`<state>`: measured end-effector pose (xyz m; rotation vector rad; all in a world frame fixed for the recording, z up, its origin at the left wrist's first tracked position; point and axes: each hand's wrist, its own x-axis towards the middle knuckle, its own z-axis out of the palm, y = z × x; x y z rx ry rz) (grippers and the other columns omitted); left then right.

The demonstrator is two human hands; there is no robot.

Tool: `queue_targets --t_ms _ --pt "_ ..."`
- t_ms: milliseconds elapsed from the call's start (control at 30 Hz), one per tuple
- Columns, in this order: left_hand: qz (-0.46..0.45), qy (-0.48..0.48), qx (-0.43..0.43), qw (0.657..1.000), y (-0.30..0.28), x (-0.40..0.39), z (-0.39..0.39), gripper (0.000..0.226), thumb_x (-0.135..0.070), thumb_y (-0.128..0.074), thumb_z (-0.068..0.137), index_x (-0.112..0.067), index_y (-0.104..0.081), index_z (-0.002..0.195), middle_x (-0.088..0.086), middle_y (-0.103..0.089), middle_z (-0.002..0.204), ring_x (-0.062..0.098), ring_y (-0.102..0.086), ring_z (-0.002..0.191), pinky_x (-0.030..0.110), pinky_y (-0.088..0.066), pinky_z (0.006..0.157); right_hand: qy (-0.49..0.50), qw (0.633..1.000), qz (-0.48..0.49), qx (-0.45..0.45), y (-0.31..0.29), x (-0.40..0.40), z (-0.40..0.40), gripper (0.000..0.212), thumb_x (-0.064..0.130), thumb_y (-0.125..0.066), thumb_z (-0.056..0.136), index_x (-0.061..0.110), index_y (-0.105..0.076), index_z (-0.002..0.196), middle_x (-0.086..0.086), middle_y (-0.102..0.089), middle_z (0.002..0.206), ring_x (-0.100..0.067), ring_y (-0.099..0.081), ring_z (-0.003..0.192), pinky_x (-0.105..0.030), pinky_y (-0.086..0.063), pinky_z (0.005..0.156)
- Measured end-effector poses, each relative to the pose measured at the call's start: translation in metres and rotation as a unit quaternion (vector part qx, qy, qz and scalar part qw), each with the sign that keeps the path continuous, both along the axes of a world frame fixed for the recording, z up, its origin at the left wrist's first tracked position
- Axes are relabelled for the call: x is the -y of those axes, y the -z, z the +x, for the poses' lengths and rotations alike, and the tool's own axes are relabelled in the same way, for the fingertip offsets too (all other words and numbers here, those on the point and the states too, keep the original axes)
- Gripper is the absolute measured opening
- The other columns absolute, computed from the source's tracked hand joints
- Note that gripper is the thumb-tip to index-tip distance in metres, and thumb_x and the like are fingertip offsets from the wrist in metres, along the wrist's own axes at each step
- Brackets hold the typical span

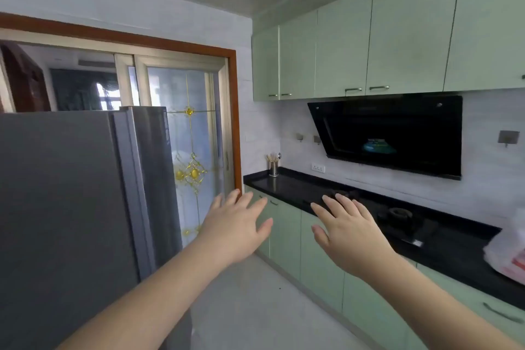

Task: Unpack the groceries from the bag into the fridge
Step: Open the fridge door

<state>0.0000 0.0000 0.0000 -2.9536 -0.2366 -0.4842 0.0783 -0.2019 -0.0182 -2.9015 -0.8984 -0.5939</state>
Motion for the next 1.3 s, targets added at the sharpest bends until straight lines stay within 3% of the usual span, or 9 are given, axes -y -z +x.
queue_targets --t_ms 100,200,267,400,533,600,833,967,1300 --pt "0.033 0.011 0.012 0.999 0.007 0.017 0.029 0.062 -0.06 -0.019 0.096 -0.032 -0.017 0.152 0.0 -0.018 0.16 0.021 -0.008 0.147 0.047 -0.008 0.118 0.001 1.0 0.003 0.026 0.015 0.023 0.031 0.061 0.047 -0.024 0.088 0.019 -0.065 0.123 -0.01 -0.062 0.13 -0.033 -0.051 0.127 -0.049 -0.038 0.106" --pt "0.044 0.019 0.019 0.999 0.012 0.038 0.059 0.072 -0.066 -0.007 0.09 -0.033 -0.015 0.152 0.0 -0.016 0.161 0.021 -0.007 0.148 0.044 -0.005 0.117 0.009 1.0 0.008 0.028 0.018 0.046 0.06 0.059 0.046 -0.026 0.089 0.019 -0.064 0.124 -0.009 -0.062 0.13 -0.033 -0.052 0.127 -0.049 -0.039 0.105" --pt "0.064 0.023 0.027 0.997 0.013 0.049 0.079 0.086 -0.067 0.009 0.076 -0.034 -0.014 0.152 0.0 -0.016 0.161 0.022 -0.007 0.148 0.043 -0.006 0.117 0.003 0.999 0.024 0.028 0.017 0.059 0.075 0.065 0.049 -0.019 0.088 0.02 -0.06 0.13 -0.009 -0.057 0.136 -0.032 -0.046 0.132 -0.048 -0.035 0.108" --pt "0.083 0.019 0.045 0.995 0.015 0.063 0.11 0.086 -0.064 0.009 0.076 -0.032 -0.017 0.152 0.002 -0.011 0.162 0.025 -0.002 0.148 0.044 -0.002 0.118 -0.015 1.0 0.011 0.008 0.019 0.072 0.109 0.086 0.055 0.011 0.077 0.03 -0.026 0.15 0.002 -0.023 0.159 -0.022 -0.011 0.147 -0.039 -0.005 0.119" --pt "0.091 0.009 0.046 0.995 0.02 0.067 0.131 0.082 -0.062 0.007 0.08 -0.032 -0.017 0.152 0.002 -0.001 0.163 0.027 0.007 0.148 0.044 0.009 0.116 -0.024 0.999 0.041 -0.009 0.025 0.069 0.139 0.057 0.051 -0.014 0.098 0.031 -0.02 0.152 0.004 -0.016 0.16 -0.02 -0.006 0.148 -0.037 -0.002 0.119" --pt "0.088 0.005 0.04 0.995 0.024 0.062 0.139 0.081 -0.062 0.006 0.081 -0.032 -0.016 0.153 0.001 -0.001 0.163 0.026 0.007 0.148 0.045 0.008 0.117 -0.032 0.998 0.045 -0.031 0.026 0.059 0.15 0.054 0.049 -0.019 0.1 0.032 -0.018 0.152 0.005 -0.014 0.161 -0.019 -0.005 0.148 -0.037 -0.002 0.119" --pt "0.066 -0.018 0.041 0.997 0.046 0.005 0.164 0.08 -0.061 0.003 0.083 -0.03 -0.018 0.153 0.002 -0.007 0.163 0.023 0.003 0.149 0.043 0.008 0.116 -0.07 0.994 0.041 -0.067 0.036 -0.006 0.184 0.054 0.048 -0.017 0.101 0.033 -0.014 0.152 0.006 -0.012 0.161 -0.017 -0.004 0.148 -0.036 -0.001 0.118" --pt "0.055 -0.048 0.041 0.997 0.056 -0.05 0.184 0.082 -0.061 0.003 0.081 -0.028 -0.024 0.151 0.002 -0.018 0.161 0.026 -0.006 0.148 0.046 -0.004 0.118 -0.082 0.994 0.024 -0.068 0.039 -0.056 0.206 0.054 0.049 -0.018 0.101 0.032 -0.015 0.152 0.006 -0.013 0.161 -0.017 -0.005 0.148 -0.037 -0.003 0.119" --pt "0.034 -0.044 0.034 0.998 0.069 -0.15 0.243 0.082 -0.059 0.007 0.08 -0.029 -0.018 0.152 0.001 -0.022 0.159 0.027 -0.013 0.147 0.046 -0.013 0.117 -0.089 0.994 0.011 -0.058 0.048 -0.153 0.251 0.054 0.05 -0.018 0.101 0.031 -0.022 0.151 0.004 -0.018 0.16 -0.018 -0.009 0.148 -0.037 -0.006 0.12"
